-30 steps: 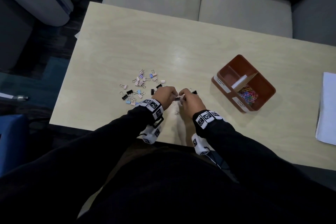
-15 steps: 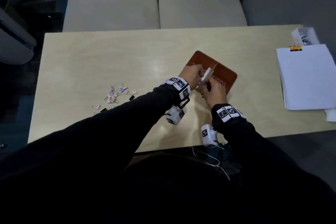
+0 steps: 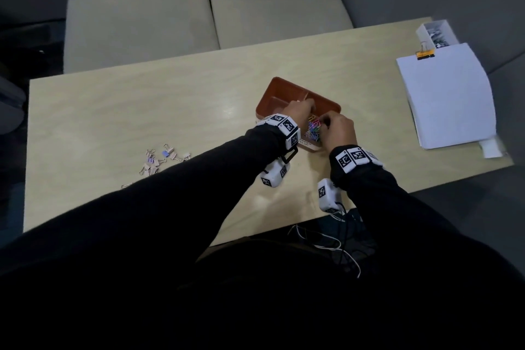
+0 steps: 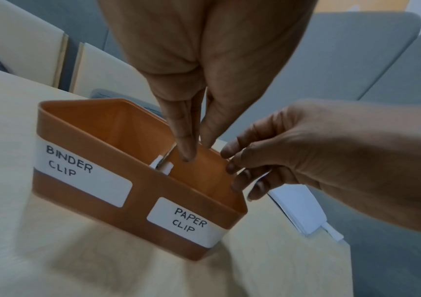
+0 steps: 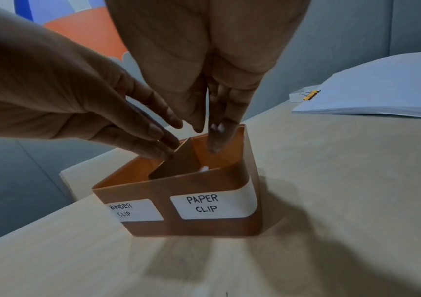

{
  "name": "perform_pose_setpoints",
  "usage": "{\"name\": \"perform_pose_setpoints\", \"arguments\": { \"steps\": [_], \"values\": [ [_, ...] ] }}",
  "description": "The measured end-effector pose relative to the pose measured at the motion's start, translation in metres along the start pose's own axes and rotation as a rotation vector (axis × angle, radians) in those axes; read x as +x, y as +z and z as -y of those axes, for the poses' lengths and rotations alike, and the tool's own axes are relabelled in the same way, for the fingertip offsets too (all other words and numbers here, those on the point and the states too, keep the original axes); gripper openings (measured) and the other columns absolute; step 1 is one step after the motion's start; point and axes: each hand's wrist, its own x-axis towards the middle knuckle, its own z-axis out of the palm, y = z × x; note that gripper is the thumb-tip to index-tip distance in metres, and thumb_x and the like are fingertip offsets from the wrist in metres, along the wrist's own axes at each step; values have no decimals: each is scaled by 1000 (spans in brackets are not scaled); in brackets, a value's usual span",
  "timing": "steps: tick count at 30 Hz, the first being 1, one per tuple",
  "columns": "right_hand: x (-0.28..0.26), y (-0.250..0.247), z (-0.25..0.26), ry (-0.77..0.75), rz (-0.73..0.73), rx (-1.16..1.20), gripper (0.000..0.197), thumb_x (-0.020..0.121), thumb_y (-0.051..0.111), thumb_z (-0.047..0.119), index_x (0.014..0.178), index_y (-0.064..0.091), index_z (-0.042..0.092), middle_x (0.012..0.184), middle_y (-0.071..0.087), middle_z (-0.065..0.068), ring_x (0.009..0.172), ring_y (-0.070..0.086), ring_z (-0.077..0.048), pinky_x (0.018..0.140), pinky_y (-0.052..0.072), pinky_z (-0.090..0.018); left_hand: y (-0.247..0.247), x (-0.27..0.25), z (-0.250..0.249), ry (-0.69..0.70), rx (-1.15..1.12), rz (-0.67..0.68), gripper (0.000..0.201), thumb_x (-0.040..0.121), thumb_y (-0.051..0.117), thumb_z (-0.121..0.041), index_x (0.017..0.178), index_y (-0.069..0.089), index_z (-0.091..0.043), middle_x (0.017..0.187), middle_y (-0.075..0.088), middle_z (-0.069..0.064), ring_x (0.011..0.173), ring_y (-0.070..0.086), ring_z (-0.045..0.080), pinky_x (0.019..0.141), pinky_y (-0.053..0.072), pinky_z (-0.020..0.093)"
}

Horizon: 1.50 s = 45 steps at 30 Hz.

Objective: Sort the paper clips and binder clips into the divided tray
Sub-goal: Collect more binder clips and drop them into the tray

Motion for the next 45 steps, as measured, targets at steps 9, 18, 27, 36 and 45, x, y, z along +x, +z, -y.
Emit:
{"name": "perform_pose_setpoints", "arguments": {
  "steps": [9, 18, 27, 36, 45],
  "values": [
    [-11, 13, 39, -245, 32, -101, 18, 91, 53, 10, 106, 64, 10, 112, 62, -13, 102, 61, -32, 81, 52, -42, -9, -25, 54, -45, -32, -243, 26, 88, 45, -3, 109, 59, -10, 110, 61, 10, 98, 59, 28, 80, 46, 33],
    [-35, 74, 95, -519, 309, -167, 24, 91, 54, 14, 115, 56, 18, 118, 54, -3, 93, 61, -23, 77, 51, -36, -5, -81, 162, -314, 2, -268, 23, 90, 49, -9, 111, 54, -15, 115, 50, 10, 95, 58, 30, 81, 51, 41],
    [-43, 144, 120, -540, 592, -422, 44, 88, 60, 16, 129, 45, 16, 126, 41, -13, 107, 51, -34, 82, 51, -43, 6, -139, 245, -574, 160, -93, 44, 86, 49, 1, 123, 39, -20, 121, 37, 16, 100, 52, 38, 77, 53, 46],
    [-39, 173, 121, -549, 624, -530, 35, 88, 54, 0, 121, 45, 7, 118, 43, -17, 97, 54, -36, 69, 47, -40, 14, -145, 260, -507, 68, -29, 37, 80, 66, -3, 107, 44, -12, 115, 35, 15, 60, 50, 25, 60, 50, 35],
    [-36, 170, 123, -421, 678, -454, 36, 85, 58, 24, 114, 52, 4, 117, 43, -13, 88, 61, -36, 69, 45, -36, 17, -150, 269, -487, 10, -72, 21, 86, 63, -7, 99, 47, -5, 112, 41, 17, 69, 62, 36, 68, 57, 46]
  ]
}}
